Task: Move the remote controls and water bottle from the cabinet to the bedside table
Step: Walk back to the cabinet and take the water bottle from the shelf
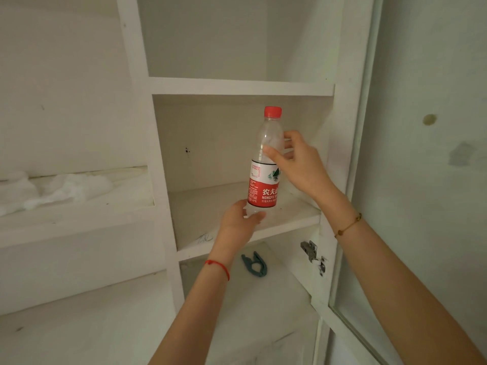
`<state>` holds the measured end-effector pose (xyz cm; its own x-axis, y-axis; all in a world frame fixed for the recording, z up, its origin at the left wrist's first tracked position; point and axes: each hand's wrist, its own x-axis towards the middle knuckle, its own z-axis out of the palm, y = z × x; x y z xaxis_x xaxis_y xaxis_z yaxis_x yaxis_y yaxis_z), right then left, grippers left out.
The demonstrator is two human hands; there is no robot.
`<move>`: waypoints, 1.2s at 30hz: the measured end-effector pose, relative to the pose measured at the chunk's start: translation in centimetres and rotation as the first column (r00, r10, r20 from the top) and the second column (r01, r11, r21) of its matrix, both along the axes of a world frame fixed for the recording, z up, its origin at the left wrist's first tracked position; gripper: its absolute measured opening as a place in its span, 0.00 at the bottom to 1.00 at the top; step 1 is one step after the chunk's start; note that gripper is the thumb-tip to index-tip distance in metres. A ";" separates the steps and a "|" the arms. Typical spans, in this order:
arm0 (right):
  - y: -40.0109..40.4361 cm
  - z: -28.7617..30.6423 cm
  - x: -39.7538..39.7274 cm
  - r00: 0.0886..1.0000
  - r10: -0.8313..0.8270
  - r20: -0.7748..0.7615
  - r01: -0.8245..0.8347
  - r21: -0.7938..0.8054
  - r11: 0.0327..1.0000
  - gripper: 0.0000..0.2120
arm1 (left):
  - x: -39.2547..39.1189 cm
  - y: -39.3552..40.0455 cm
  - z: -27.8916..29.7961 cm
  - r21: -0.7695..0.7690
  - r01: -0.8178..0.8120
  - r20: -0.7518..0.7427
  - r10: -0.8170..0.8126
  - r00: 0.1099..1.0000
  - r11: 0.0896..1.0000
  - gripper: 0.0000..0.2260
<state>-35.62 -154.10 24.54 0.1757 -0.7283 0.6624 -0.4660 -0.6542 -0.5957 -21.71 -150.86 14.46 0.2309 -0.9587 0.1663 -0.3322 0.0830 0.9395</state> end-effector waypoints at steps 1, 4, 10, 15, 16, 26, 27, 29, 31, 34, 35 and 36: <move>0.7 -0.2 0.1 1.000 0.005 -0.010 -0.005 -0.014 1.000 0.24 | 0.1 0.5 -0.2 0.001 0.016 -0.085 -0.015 0.996 1.000 0.22; 2.5 -0.8 0.4 1.000 0.027 -0.014 -0.028 -0.054 0.998 0.22 | 0.4 2.7 -0.4 -0.006 0.087 -0.263 -0.086 0.961 0.996 0.19; 5.8 -2.3 1.6 0.996 0.088 0.016 -0.087 -0.056 0.995 0.20 | 2.3 6.9 -1.7 0.002 0.189 -0.384 -0.174 0.907 0.982 0.19; 8.2 -4.5 3.1 0.992 0.122 0.039 -0.121 -0.031 0.992 0.20 | 4.3 9.5 -3.7 0.010 0.242 -0.422 -0.215 0.881 0.970 0.18; 8.7 -4.9 3.3 0.991 0.128 0.048 -0.127 -0.021 0.992 0.20 | 4.7 10.1 -4.0 0.012 0.247 -0.422 -0.219 0.880 0.969 0.17; 13.3 -10.0 4.8 0.980 0.164 0.111 -0.174 0.081 0.981 0.19 | 7.0 15.4 -8.4 0.070 0.282 -0.457 -0.221 0.862 0.957 0.17; 13.7 -10.5 4.9 0.978 0.172 0.115 -0.183 0.092 0.979 0.19 | 7.3 15.9 -9.0 0.080 0.282 -0.461 -0.215 0.861 0.956 0.18; 14.6 -11.3 5.3 0.974 0.195 0.116 -0.207 0.111 0.972 0.19 | 7.6 16.8 -10.0 0.096 0.281 -0.472 -0.204 0.857 0.955 0.19; 15.4 -12.1 5.6 0.970 0.219 0.104 -0.232 0.125 0.965 0.19 | 8.0 17.9 -11.1 0.109 0.277 -0.489 -0.191 0.851 0.955 0.19; 16.6 -13.4 6.1 0.967 0.241 0.087 -0.252 0.153 0.956 0.19 | 8.5 19.7 -12.7 0.131 0.269 -0.476 -0.177 0.862 0.954 0.20; 17.0 -13.8 6.3 0.965 0.249 0.085 -0.260 0.162 0.952 0.19 | 8.7 20.3 -13.3 0.142 0.258 -0.468 -0.165 0.868 0.956 0.19; 17.4 -14.3 6.4 0.961 0.262 0.090 -0.274 0.171 0.946 0.19 | 8.8 21.0 -13.8 0.151 0.245 -0.463 -0.150 0.874 0.958 0.19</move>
<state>-29.21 -136.69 10.22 0.3419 -0.7684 0.5410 -0.2446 -0.6286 -0.7382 -12.89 -129.87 0.63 0.0372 -0.9936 -0.1066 0.1252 -0.1012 0.9870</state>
